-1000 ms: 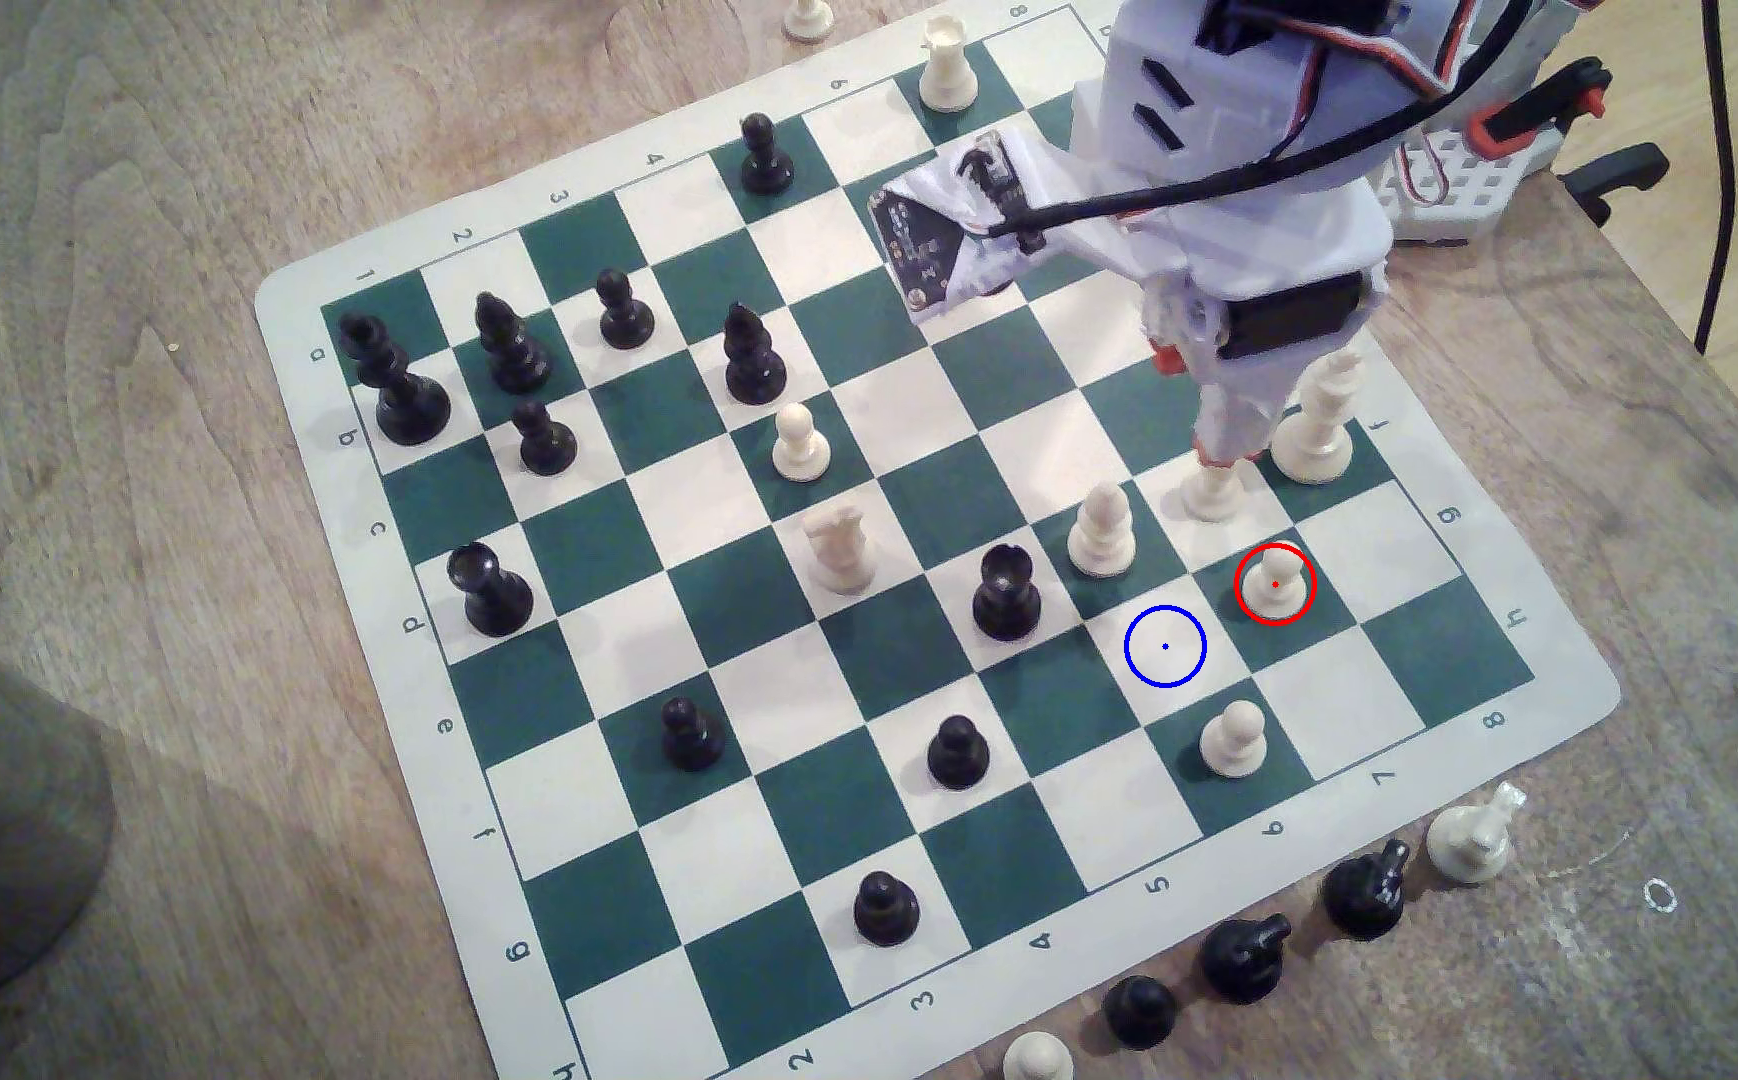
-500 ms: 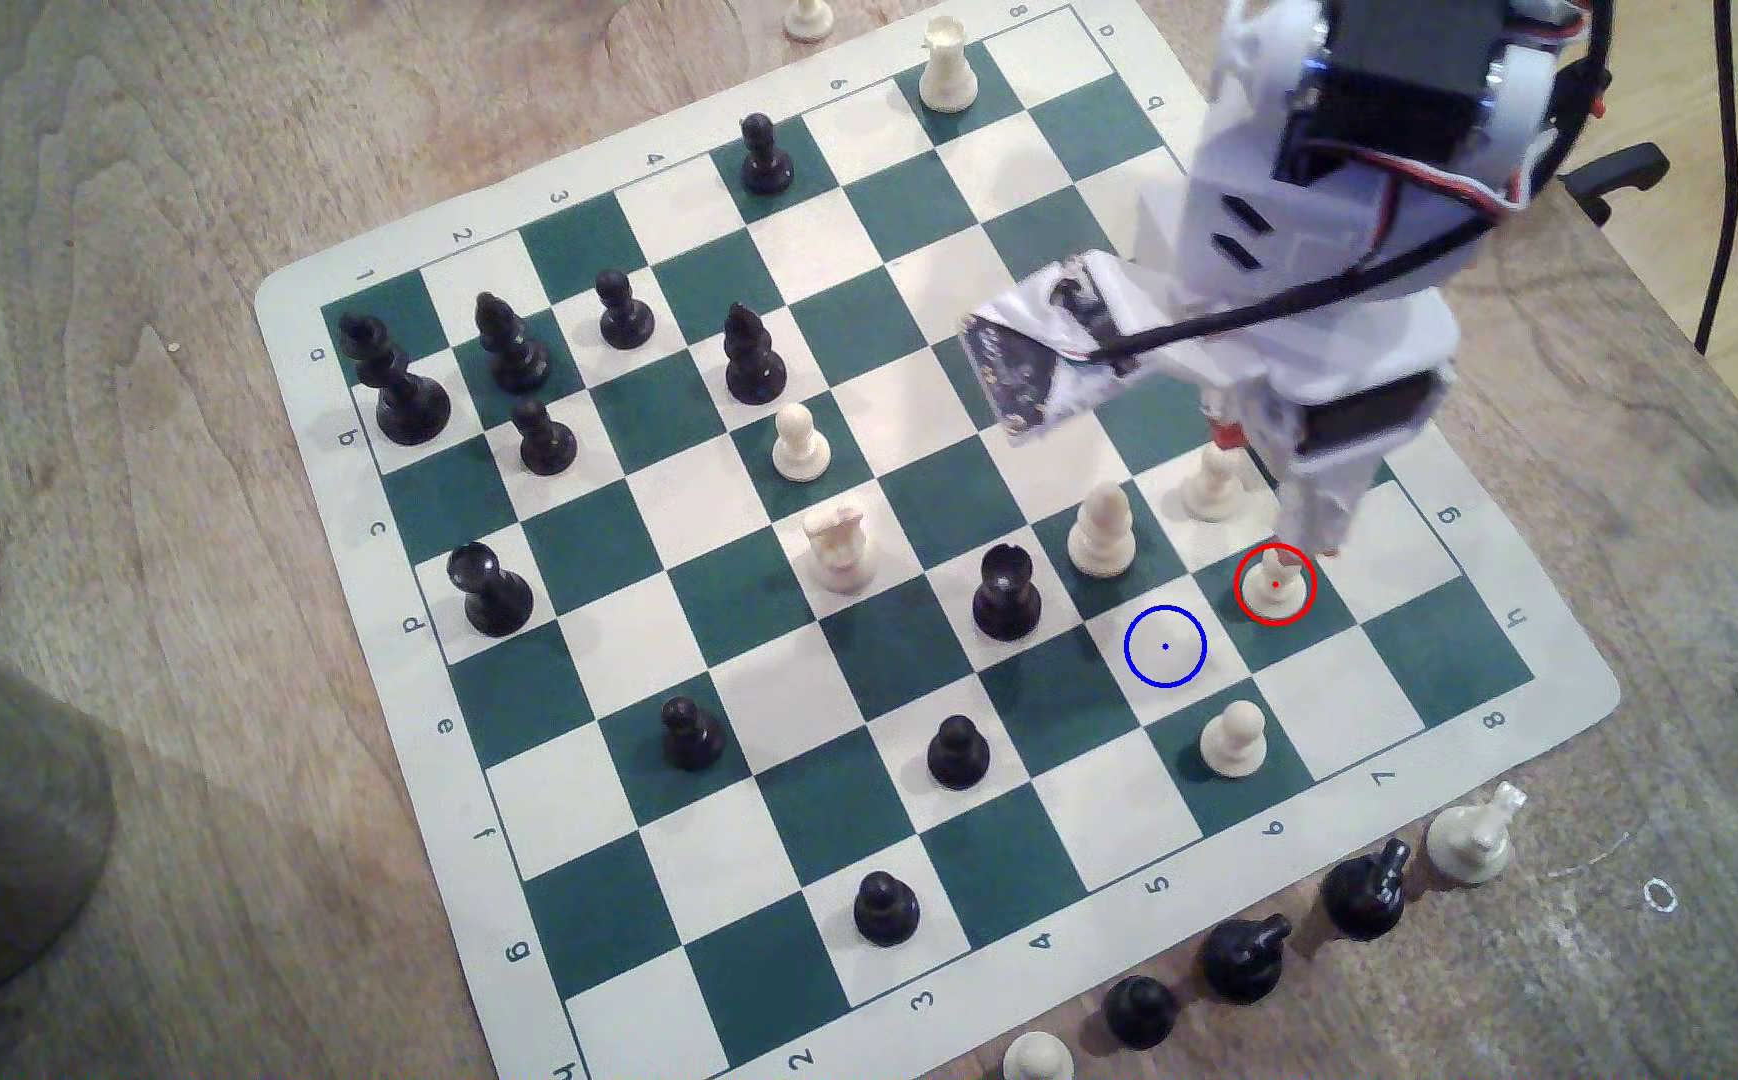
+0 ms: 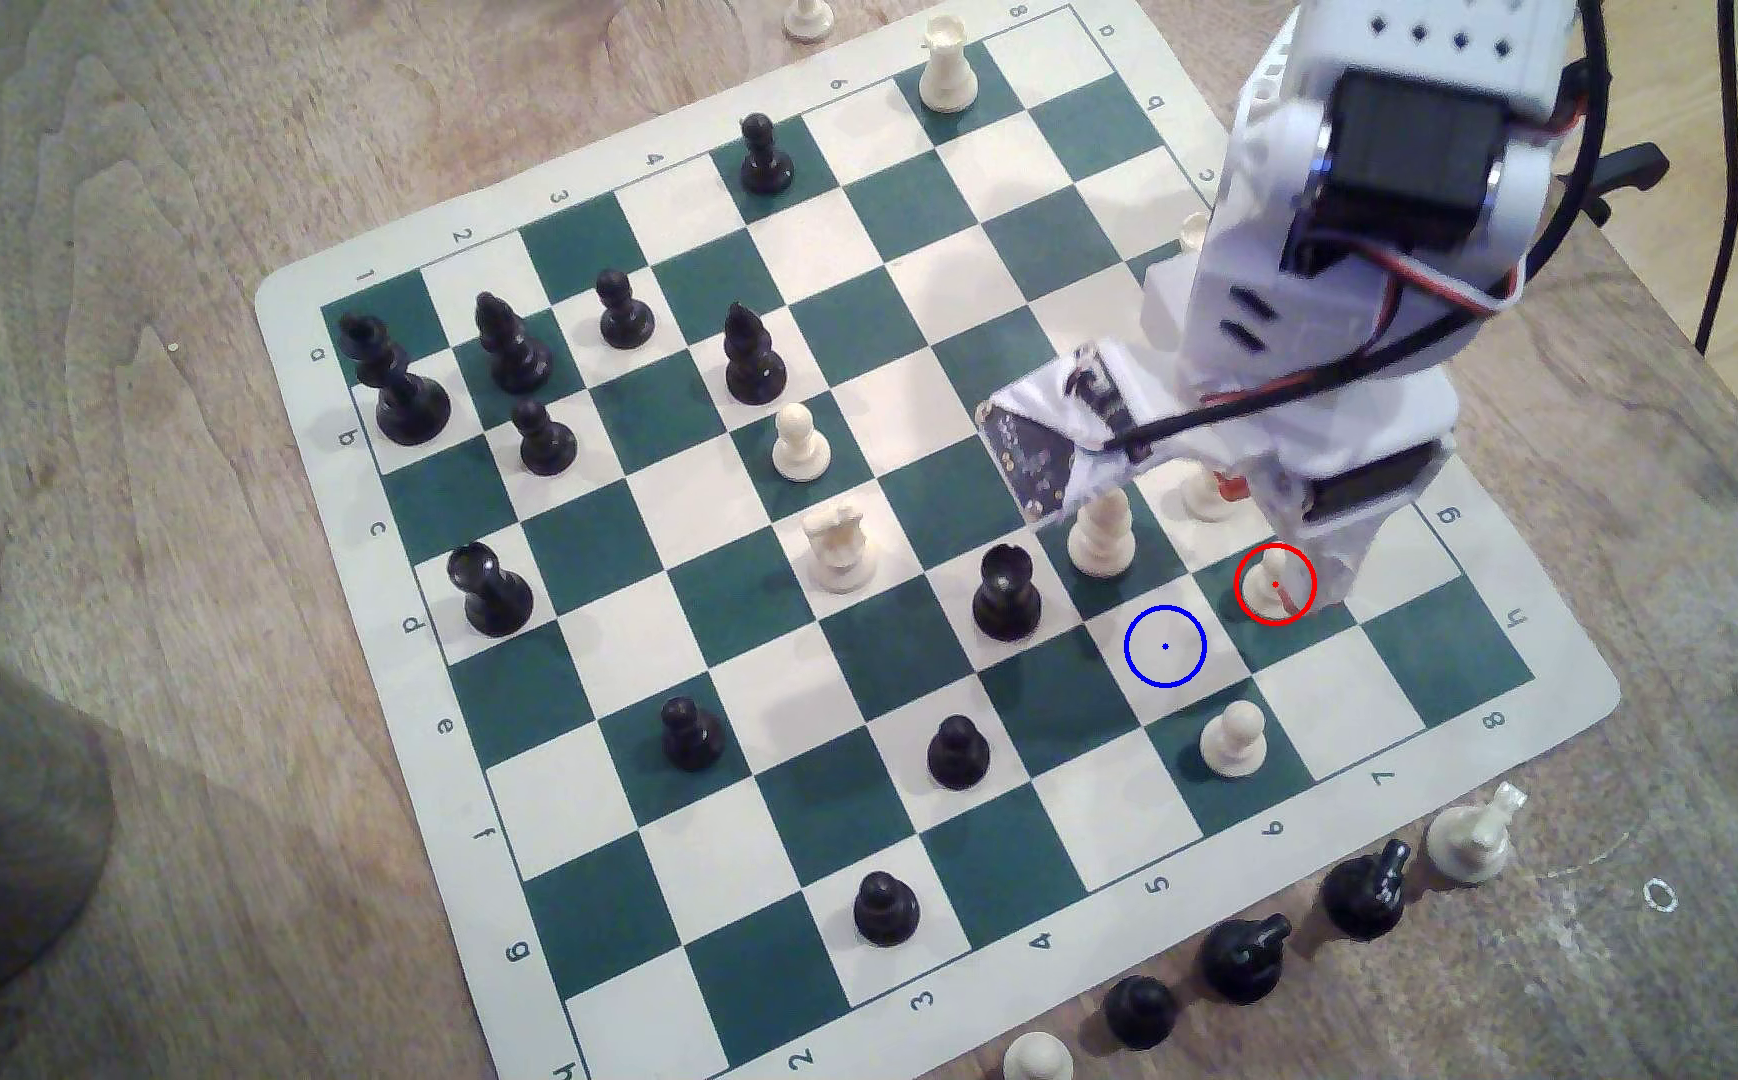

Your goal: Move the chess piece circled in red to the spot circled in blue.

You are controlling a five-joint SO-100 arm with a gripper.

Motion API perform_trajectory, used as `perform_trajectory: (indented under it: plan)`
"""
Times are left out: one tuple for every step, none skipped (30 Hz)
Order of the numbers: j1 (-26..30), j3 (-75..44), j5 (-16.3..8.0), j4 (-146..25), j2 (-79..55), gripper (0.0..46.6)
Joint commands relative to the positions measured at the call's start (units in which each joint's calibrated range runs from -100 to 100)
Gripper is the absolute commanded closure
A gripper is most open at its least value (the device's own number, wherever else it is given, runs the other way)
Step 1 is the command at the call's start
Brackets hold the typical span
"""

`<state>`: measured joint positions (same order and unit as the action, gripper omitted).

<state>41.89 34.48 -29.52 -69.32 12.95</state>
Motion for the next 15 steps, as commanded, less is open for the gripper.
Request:
perform_trajectory:
  plan:
    - [0.9, 0.3, -0.5, 1.4, -0.3, 29.1]
    - [0.9, 0.4, -0.7, 1.5, -0.9, 29.2]
    - [0.9, 0.4, -0.8, 1.8, -1.2, 29.2]
    - [1.1, 0.4, -0.8, 1.9, -1.6, 29.2]
    - [1.2, 0.4, -1.0, 2.3, -2.0, 29.2]
    - [1.4, 0.4, -1.1, 2.9, -2.5, 29.2]
    - [1.4, 0.3, -1.2, 3.1, -2.8, 29.2]
    - [1.4, 0.2, -1.2, 3.4, -3.1, 29.2]
    - [1.4, 0.2, -1.2, 3.6, -3.2, 29.3]
    - [1.4, 0.2, -1.2, 3.8, -3.4, 29.3]
    - [1.5, 0.3, -1.2, 4.2, -3.6, 29.4]
    - [1.5, 0.4, -1.2, 4.3, -3.8, 29.5]
    - [1.6, 0.4, -1.3, 4.5, -3.9, 29.7]
    - [1.6, 0.4, -1.3, 4.5, -4.1, 29.8]
    - [1.7, 0.2, -1.4, 4.6, -4.2, 30.4]
